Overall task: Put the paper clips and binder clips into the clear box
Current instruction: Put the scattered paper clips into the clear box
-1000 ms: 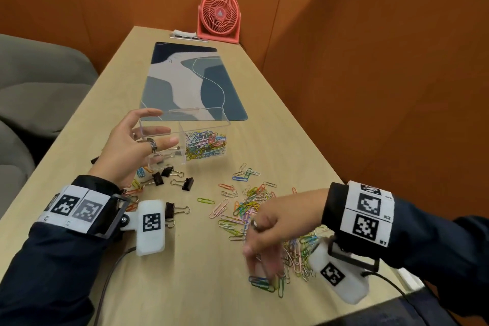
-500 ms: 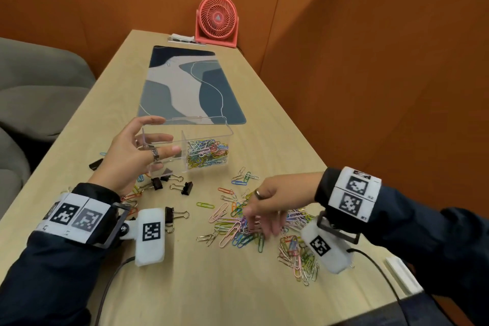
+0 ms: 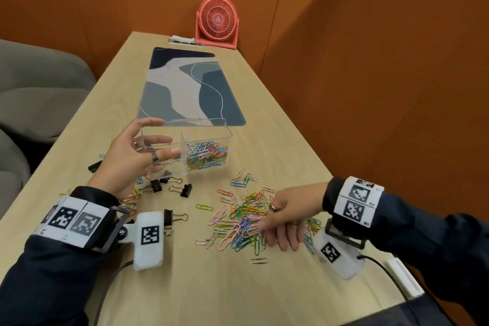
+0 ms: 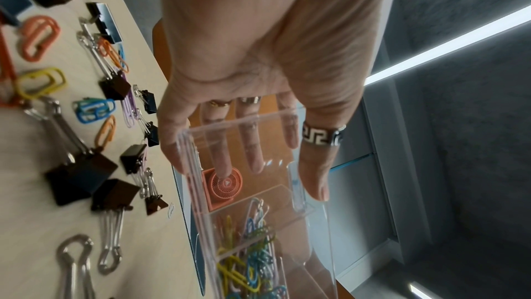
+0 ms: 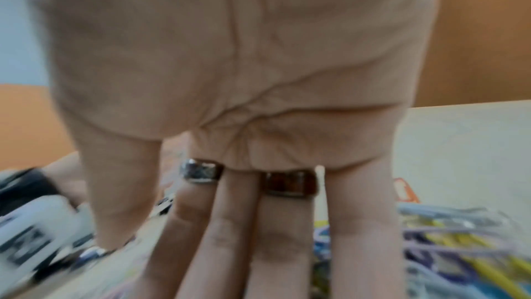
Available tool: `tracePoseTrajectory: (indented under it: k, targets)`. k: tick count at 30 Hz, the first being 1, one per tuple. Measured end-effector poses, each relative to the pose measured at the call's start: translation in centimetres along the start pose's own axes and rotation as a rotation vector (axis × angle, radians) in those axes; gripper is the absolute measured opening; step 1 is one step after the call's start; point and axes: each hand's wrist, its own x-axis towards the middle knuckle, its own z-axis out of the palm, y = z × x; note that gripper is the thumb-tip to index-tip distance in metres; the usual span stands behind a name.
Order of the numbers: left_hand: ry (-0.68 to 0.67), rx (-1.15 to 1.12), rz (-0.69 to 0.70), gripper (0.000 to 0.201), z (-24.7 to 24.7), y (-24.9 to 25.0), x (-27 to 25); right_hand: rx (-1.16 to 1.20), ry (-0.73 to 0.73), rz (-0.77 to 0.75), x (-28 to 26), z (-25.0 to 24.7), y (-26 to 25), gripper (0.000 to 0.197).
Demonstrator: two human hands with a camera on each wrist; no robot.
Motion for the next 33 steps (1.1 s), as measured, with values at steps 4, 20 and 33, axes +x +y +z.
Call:
tracePoseTrajectory:
  k: [4, 20, 33]
  targets:
    - [-0.004, 0.003, 0.005, 0.056, 0.1, 0.0, 0.0, 0.006, 0.105, 0.03, -1.4, -1.7, 1.0, 0.046]
    - [-0.003, -0.008, 0.012, 0.056, 0.0, -0.3, 0.1, 0.022, 0.06, 0.066, -1.4, -1.9, 3.4, 0.045]
    - [-0.007, -0.001, 0.02, 0.054, 0.0, -0.5, 0.3, -0.324, 0.542, 0.1, 1.0, -0.9, 2.2, 0.081]
